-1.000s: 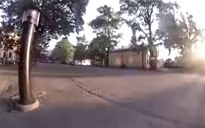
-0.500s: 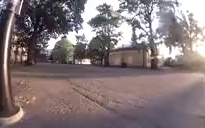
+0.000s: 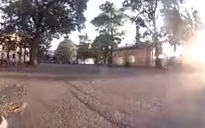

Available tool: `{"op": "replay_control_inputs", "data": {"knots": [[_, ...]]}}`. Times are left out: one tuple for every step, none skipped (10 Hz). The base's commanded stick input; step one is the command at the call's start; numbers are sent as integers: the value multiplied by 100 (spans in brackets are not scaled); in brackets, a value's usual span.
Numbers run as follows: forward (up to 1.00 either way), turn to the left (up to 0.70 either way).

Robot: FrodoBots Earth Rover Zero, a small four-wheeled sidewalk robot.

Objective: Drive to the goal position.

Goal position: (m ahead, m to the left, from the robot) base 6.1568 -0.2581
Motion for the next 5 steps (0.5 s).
{"op": "replay_control_inputs", "data": {"knots": [[70, 35], [70, 35], [70, 35], [70, 35], [70, 35]]}}
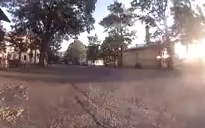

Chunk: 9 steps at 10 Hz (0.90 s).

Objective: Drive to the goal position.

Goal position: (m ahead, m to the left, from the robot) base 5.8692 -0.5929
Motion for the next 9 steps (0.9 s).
{"op": "replay_control_inputs", "data": {"knots": [[70, 35], [70, 35], [70, 35], [70, 35], [70, 35], [70, 35], [70, 35], [70, 35], [70, 35]]}}
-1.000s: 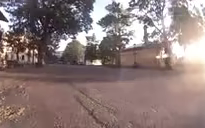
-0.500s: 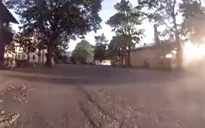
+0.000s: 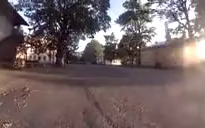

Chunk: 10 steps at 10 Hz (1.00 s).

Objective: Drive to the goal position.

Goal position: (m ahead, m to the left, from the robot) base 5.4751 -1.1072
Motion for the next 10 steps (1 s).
{"op": "replay_control_inputs", "data": {"knots": [[70, 35], [70, 35], [70, 1], [70, 0], [70, 0], [70, 0], [70, 0], [70, 0], [70, 0], [70, 0]]}}
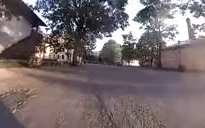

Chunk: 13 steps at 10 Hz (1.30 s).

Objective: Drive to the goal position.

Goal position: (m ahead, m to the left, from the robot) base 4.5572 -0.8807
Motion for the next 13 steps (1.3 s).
{"op": "replay_control_inputs", "data": {"knots": [[70, 0], [70, 0], [70, 0], [70, 0], [70, 0], [70, 0], [70, 0], [70, 0], [70, 0], [70, 0], [70, 0], [70, 0], [70, 0]]}}
